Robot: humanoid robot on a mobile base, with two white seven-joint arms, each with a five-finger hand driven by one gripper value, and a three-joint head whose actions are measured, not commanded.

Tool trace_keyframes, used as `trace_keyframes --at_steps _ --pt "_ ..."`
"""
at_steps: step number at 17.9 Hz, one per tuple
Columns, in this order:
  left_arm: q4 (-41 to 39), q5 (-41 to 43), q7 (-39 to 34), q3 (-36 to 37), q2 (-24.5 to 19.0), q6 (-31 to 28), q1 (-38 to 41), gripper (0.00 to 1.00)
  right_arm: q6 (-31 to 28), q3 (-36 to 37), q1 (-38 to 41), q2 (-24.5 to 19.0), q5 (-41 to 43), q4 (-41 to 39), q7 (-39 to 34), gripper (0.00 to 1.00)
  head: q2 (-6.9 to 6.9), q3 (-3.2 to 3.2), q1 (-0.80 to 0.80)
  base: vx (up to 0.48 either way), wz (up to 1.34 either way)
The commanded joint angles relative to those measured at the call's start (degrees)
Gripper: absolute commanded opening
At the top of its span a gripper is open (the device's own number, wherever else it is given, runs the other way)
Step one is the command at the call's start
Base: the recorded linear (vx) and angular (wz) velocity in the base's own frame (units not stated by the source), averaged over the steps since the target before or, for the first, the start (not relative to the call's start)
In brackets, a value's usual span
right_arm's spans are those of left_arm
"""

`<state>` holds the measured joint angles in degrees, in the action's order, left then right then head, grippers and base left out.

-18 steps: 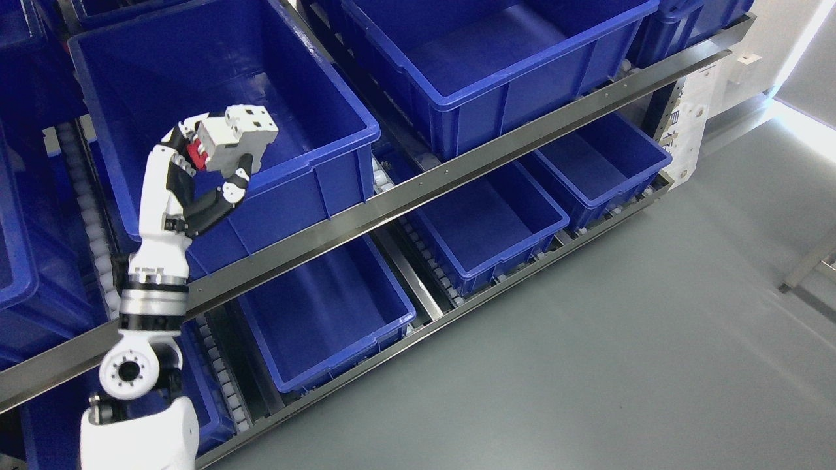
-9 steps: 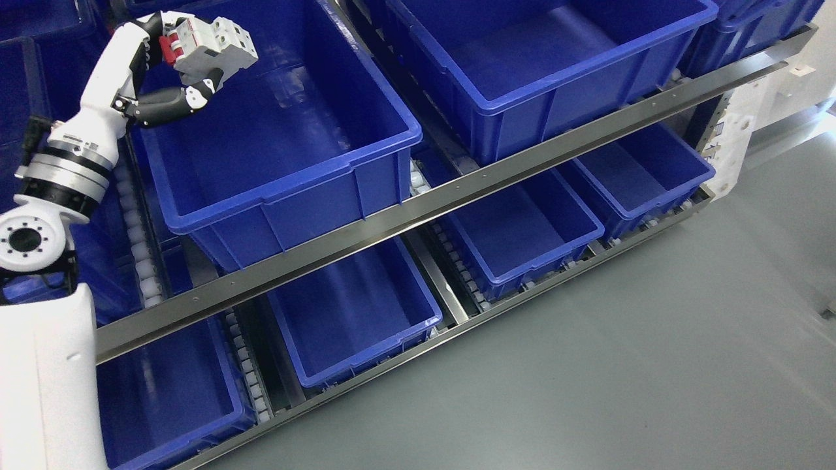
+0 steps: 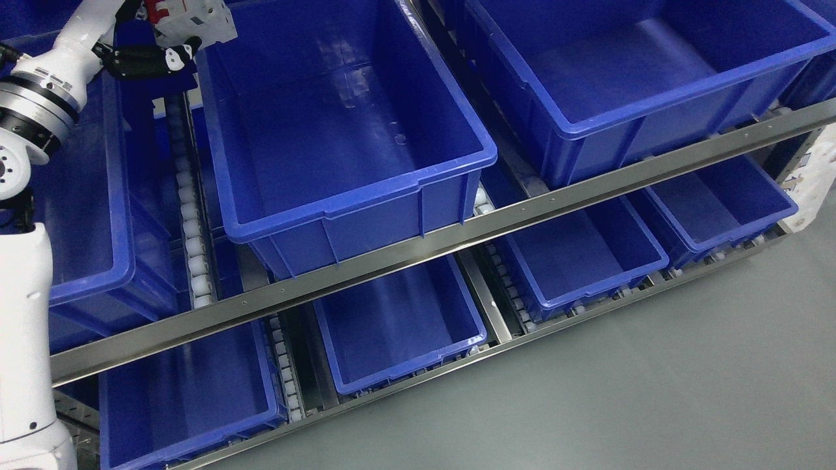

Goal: Place circuit breaker on shelf
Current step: 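Raise the left hand with the breaker over the upper blue bin, then lower the breaker into the bin nearer the robot with the left hand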

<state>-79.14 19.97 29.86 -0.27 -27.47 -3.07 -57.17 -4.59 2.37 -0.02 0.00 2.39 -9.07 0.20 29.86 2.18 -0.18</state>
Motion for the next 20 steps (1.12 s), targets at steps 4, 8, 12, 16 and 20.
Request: trace_keyframes --at_steps 4,8,12,16,20 --pt "11.7 5.9 -0.1 8.9 4.1 0.9 -4.9 0.15 1.9 0.0 1.0 1.0 0.0 0.0 0.0 1.0 0.0 0.0 0.0 0.151 0.09" --pt "16.4 9.1 -0.1 10.9 8.1 0.9 -7.6 0.15 1.9 0.0 1.0 1.0 0.0 0.0 0.0 1.0 0.0 0.0 0.0 0.156 -0.05" --pt "24.1 11.8 -0.1 10.9 8.2 1.7 -9.0 0.16 1.9 0.0 1.0 1.0 0.0 -0.1 0.0 1.0 0.0 0.0 0.0 0.134 -0.12" --pt "28.0 14.2 0.1 12.4 8.7 2.5 -9.7 0.16 1.9 0.0 1.0 1.0 0.1 0.0 0.0 1.0 0.0 0.0 0.0 0.106 -0.11" --pt "30.9 14.4 0.1 15.7 9.6 2.6 -9.7 0.16 1.9 0.0 1.0 1.0 0.0 0.0 0.0 1.0 0.0 0.0 0.0 0.035 -0.05"
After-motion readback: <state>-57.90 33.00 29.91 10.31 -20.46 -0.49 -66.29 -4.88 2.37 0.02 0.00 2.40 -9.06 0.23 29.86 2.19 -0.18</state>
